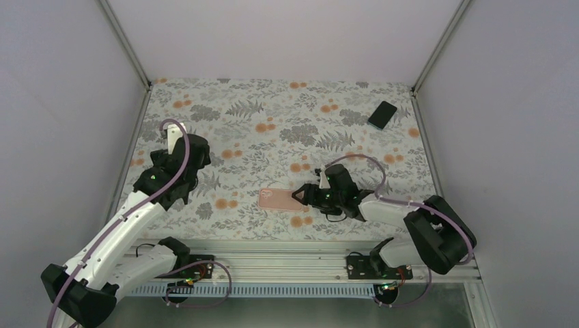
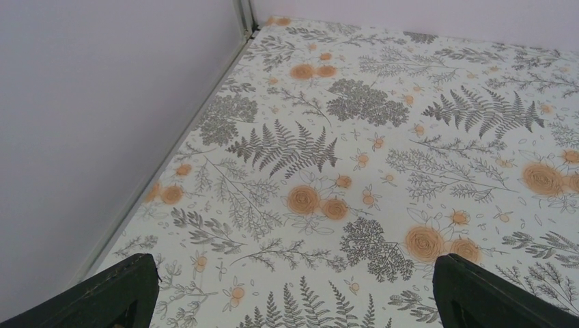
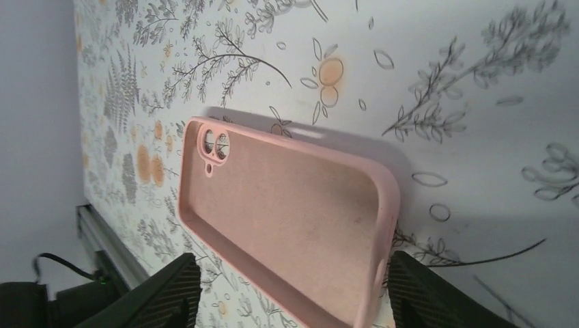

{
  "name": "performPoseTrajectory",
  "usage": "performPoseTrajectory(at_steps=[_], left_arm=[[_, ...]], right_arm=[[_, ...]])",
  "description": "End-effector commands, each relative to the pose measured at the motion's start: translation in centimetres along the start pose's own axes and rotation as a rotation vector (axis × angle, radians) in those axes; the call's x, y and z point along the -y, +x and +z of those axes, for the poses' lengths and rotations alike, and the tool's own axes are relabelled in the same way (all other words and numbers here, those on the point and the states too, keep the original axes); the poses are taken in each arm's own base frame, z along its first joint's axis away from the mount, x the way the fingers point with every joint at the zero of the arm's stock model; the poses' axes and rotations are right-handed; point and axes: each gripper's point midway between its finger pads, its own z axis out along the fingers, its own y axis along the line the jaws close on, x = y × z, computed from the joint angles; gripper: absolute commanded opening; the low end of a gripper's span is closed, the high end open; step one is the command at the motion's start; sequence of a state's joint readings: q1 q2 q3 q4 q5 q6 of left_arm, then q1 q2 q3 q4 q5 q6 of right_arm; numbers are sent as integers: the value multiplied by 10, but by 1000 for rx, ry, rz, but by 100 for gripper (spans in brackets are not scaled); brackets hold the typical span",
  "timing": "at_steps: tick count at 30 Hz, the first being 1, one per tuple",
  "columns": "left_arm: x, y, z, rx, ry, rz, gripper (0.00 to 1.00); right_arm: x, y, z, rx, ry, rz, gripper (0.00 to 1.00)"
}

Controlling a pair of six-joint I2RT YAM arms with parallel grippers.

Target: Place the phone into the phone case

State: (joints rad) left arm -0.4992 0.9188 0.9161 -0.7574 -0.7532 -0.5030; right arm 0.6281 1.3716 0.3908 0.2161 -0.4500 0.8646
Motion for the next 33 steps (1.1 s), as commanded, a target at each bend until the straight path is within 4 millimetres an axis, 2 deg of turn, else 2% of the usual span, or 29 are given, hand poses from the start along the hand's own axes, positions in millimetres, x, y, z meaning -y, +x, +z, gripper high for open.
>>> performPoseTrajectory(at_steps=[1, 5, 10, 14, 18, 22, 26, 30, 33], left_arm=[[-10, -5, -3, 25, -30, -23, 100], [-4, -12, -9, 48, 29, -29, 100], [-2, -30, -27, 89, 109, -41, 100], [-10, -48, -44, 166, 144, -53, 100], [-14, -62, -59, 241, 190, -70, 100], [-15, -67, -64, 283, 206, -59, 100], [-14, -63, -62, 312, 221, -70, 100], [-13, -58, -59, 320, 222, -73, 100], [-12, -52, -54, 311, 216, -66, 100]], right_arm=[[9, -6, -11, 1, 136, -92, 69], [10, -28, -28, 62, 239, -147, 83], [11, -75, -66, 209, 387, -208, 100], [10, -126, -103, 365, 469, -227, 99], [20, -174, -136, 507, 557, -173, 99], [46, -219, -162, 623, 665, -55, 99], [73, -261, -172, 636, 672, -30, 99], [107, -294, -200, 743, 747, 30, 99], [131, -313, -214, 801, 785, 72, 99]])
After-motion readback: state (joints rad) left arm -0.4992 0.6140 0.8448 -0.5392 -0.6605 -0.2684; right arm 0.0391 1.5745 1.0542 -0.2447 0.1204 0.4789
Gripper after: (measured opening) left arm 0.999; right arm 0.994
